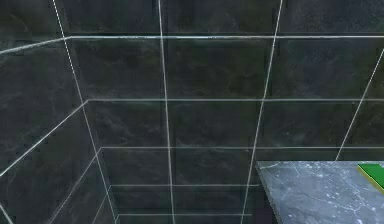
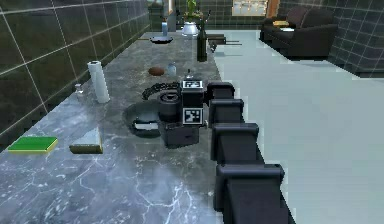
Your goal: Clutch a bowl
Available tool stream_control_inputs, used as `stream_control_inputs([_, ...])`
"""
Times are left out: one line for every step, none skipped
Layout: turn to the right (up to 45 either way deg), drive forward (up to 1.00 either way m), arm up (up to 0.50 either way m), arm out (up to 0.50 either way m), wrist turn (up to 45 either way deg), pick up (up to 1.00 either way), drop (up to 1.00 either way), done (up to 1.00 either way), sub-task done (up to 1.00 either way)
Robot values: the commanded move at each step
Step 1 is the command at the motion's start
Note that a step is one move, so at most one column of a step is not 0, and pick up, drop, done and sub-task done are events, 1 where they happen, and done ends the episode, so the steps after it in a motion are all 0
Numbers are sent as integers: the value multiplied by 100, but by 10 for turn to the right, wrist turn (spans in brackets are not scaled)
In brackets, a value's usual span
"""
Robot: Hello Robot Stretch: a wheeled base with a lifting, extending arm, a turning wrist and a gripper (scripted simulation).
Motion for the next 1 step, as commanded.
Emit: stream_control_inputs([0, 0, 0, 0, 0, 0, 0, 100, 0])
